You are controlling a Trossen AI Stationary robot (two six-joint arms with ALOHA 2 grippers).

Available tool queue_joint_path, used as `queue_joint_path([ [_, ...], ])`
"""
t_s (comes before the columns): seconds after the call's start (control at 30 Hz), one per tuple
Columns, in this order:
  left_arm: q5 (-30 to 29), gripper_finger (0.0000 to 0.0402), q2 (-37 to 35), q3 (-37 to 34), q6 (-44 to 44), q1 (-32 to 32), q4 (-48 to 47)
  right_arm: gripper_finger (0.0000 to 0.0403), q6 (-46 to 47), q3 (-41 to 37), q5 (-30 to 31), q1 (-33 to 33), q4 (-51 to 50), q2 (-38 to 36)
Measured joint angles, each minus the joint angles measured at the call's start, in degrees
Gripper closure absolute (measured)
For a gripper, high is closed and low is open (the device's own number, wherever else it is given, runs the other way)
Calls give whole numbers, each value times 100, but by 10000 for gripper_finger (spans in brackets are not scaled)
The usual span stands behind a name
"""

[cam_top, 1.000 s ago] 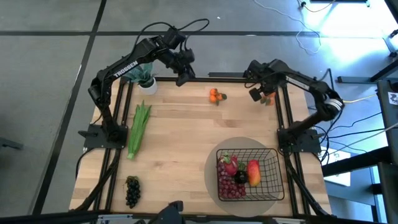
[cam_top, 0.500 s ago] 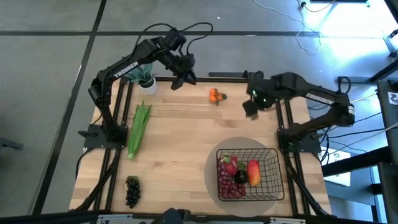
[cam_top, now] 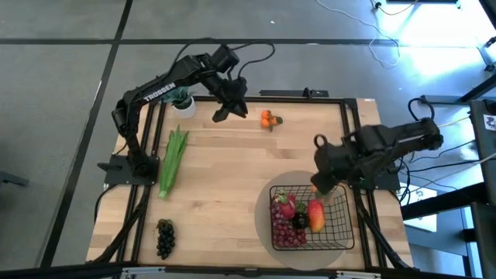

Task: Build produce basket
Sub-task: Put the right orange tangerines into the black wire basket

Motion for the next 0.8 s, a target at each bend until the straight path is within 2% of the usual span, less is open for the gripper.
queue_joint_path([
  [0.2, -11, 331, 0, 0, -262, -395, 20, 402, 873, -419, -258, 778, -148, 0],
  [0.3, -44, 331, 0, 0, -474, -594, 43, 402, 984, -841, -218, 1046, 236, 0],
  [0.53, -98, 331, 0, 0, -668, -954, 120, 402, 979, -1897, -167, 1277, 952, 4],
  [0.8, -556, 331, 0, -2, -835, -1172, 119, 402, 837, -2706, -203, 1348, 1691, 4],
])
